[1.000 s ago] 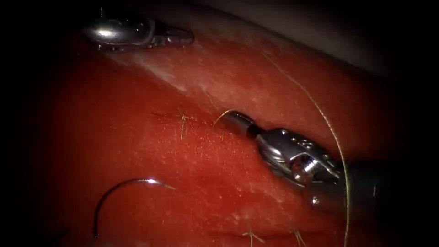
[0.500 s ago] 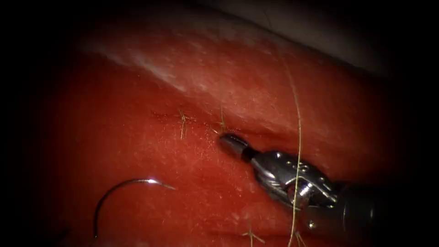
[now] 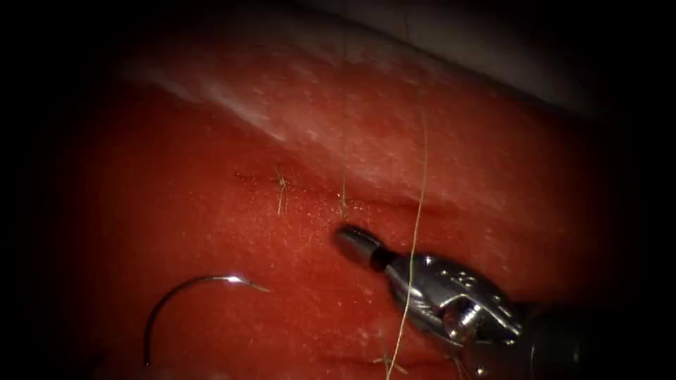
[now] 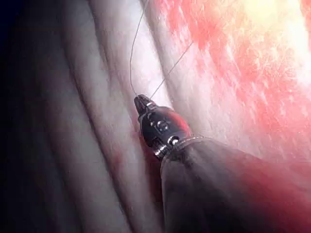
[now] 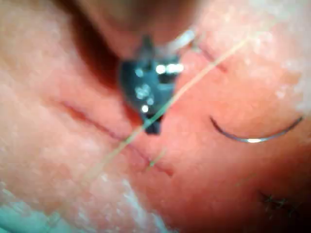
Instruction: Wound Closure
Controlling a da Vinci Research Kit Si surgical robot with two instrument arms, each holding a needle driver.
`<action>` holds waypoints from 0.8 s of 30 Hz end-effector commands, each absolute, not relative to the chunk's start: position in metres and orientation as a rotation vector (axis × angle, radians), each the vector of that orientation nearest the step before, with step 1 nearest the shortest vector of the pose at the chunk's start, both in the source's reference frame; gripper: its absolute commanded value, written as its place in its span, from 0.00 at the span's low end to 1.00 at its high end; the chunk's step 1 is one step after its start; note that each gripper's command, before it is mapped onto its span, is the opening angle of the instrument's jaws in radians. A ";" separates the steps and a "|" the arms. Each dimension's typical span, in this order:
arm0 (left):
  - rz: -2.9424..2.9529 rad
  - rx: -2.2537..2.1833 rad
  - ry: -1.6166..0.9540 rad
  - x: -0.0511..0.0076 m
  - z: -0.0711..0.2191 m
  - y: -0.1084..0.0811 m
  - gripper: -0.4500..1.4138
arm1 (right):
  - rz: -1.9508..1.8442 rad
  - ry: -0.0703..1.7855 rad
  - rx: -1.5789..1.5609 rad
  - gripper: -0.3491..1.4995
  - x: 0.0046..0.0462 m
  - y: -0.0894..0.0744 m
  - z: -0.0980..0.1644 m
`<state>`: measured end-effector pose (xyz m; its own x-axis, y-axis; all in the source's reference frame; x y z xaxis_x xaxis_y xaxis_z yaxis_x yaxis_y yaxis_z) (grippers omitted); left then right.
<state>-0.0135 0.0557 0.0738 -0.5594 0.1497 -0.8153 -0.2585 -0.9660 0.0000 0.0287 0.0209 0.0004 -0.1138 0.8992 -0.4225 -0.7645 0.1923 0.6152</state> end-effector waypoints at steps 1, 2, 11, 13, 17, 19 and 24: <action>2.583 -1.332 0.184 -0.0141 0.075 0.056 0.05 | 1.416 0.904 0.191 0.00 0.0295 0.021 0.001; 2.587 -1.331 0.190 -0.0141 0.075 0.057 0.05 | 1.415 0.901 0.192 0.00 0.0295 0.020 0.001; 2.587 -1.313 0.212 -0.0143 0.076 0.060 0.05 | 1.400 0.900 0.190 0.00 0.0288 0.020 0.001; 2.585 -1.307 0.216 -0.0144 0.076 0.060 0.05 | 1.399 0.900 0.190 0.00 0.0288 0.021 0.001; 2.601 -1.301 0.242 -0.0145 0.077 0.061 0.05 | 1.393 0.895 0.187 0.00 0.0290 0.021 0.001; 2.609 -1.293 0.257 -0.0145 0.079 0.061 0.05 | 1.391 0.886 0.188 0.00 0.0292 0.020 0.002; 2.630 -1.282 0.268 -0.0136 0.082 0.060 0.05 | 1.385 0.868 0.192 0.00 0.0296 0.019 0.002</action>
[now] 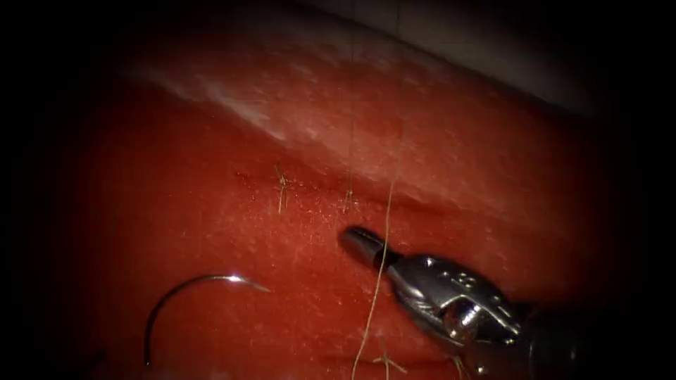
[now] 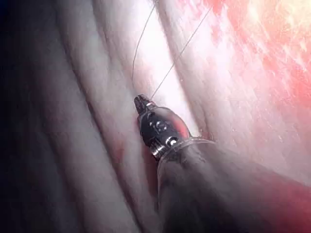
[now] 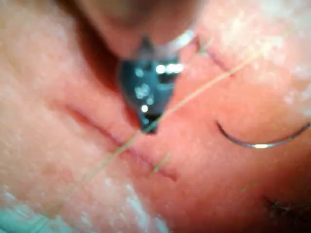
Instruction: Wound Closure
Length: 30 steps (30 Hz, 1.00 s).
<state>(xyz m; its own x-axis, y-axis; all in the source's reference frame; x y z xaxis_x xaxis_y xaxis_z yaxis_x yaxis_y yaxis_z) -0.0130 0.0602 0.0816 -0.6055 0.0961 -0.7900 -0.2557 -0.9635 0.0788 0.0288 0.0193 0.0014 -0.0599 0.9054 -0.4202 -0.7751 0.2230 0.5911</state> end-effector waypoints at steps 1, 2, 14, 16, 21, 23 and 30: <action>2.631 -1.284 0.268 -0.0135 0.082 0.060 0.05 | 1.384 0.868 0.192 0.00 0.0295 0.019 0.002; 2.630 -1.287 0.263 -0.0133 0.082 0.060 0.05 | 1.384 0.868 0.192 0.00 0.0294 0.019 0.002; 2.533 -1.390 0.103 -0.0140 0.071 0.061 0.05 | 1.356 0.911 0.040 0.29 0.0254 0.020 0.002; 2.521 -1.412 0.067 -0.0140 0.069 0.061 0.05 | 1.352 0.899 0.003 0.39 0.0239 0.021 0.002; 2.468 -1.454 -0.027 -0.0133 0.060 0.061 0.05 | 1.344 0.820 -0.086 0.69 0.0176 0.024 0.001; 2.455 -1.463 -0.049 -0.0131 0.057 0.060 0.05 | 1.350 0.810 -0.088 0.72 0.0166 0.025 0.000; 2.396 -1.503 -0.110 -0.0134 0.049 0.060 0.05 | 1.273 0.795 -0.088 0.78 0.0163 0.028 -0.003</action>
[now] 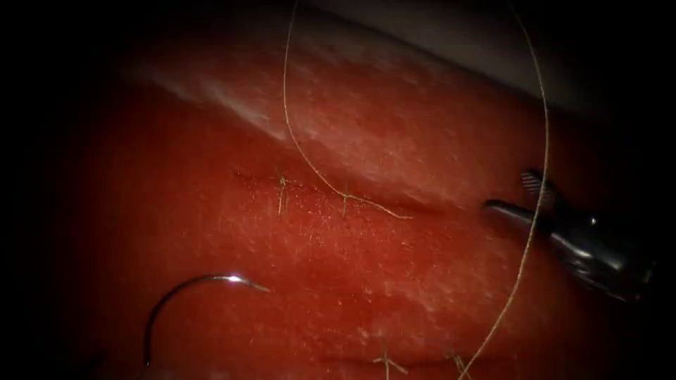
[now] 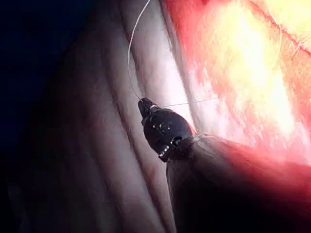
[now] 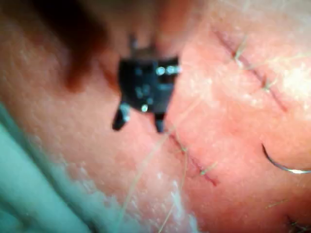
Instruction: Wound Closure
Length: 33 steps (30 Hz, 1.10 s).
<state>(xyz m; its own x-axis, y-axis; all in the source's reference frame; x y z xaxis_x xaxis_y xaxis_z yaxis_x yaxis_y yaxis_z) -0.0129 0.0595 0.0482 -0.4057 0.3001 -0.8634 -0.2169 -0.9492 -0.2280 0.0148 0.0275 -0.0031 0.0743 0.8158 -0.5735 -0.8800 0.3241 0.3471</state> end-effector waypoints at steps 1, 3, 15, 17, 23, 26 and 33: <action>2.384 -1.512 -0.110 -0.0135 0.048 0.060 0.05 | 1.263 0.802 -0.073 0.75 0.0170 0.028 -0.003; 2.349 -1.545 -0.106 -0.0138 0.045 0.059 0.05 | 1.229 0.843 0.006 0.74 0.0203 0.029 -0.002; 2.323 -1.596 -0.090 -0.0147 0.039 0.059 0.05 | 1.062 0.949 0.129 0.78 0.0319 0.030 0.000; 2.323 -1.596 -0.090 -0.0149 0.039 0.059 0.05 | 1.046 0.959 0.141 0.78 0.0326 0.030 0.000; 2.320 -1.601 -0.088 -0.0153 0.037 0.059 0.05 | 1.027 0.942 0.123 0.78 0.0340 0.029 0.003; 2.320 -1.604 -0.087 -0.0157 0.036 0.058 0.05 | 1.025 0.936 0.116 0.78 0.0341 0.029 0.004; 2.326 -1.620 -0.075 -0.0161 0.035 0.058 0.05 | 1.022 0.921 0.110 0.77 0.0333 0.029 0.005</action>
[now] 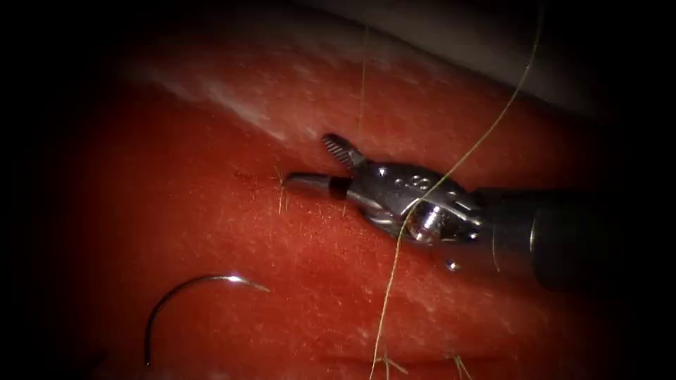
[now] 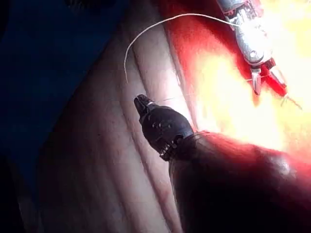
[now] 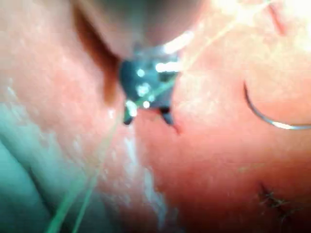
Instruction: Wound Closure
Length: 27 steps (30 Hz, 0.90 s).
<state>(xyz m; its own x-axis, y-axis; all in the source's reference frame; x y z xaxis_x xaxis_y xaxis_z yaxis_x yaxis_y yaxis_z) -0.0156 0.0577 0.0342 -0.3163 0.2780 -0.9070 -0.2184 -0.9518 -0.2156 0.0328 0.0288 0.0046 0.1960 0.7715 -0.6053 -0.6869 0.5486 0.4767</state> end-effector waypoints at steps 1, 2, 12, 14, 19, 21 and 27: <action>2.326 -1.621 -0.075 -0.0160 0.035 0.058 0.05 | 1.023 0.920 0.109 0.77 0.0331 0.029 0.004; 2.326 -1.621 -0.075 -0.0160 0.035 0.058 0.05 | 1.022 0.917 0.113 0.77 0.0330 0.029 0.004; 2.331 -1.622 -0.072 -0.0148 0.036 0.059 0.05 | 1.014 0.965 0.123 0.74 0.0304 0.028 0.000; 2.331 -1.618 -0.069 -0.0147 0.036 0.059 0.05 | 1.022 0.958 0.107 0.74 0.0297 0.028 0.001; 2.331 -1.617 -0.069 -0.0148 0.036 0.059 0.05 | 1.023 0.957 0.104 0.74 0.0294 0.029 0.001; 2.331 -1.616 -0.069 -0.0149 0.035 0.058 0.05 | 1.025 0.960 0.098 0.74 0.0297 0.029 0.002; 2.333 -1.611 -0.061 -0.0153 0.034 0.058 0.05 | 1.033 0.954 0.071 0.74 0.0321 0.029 0.004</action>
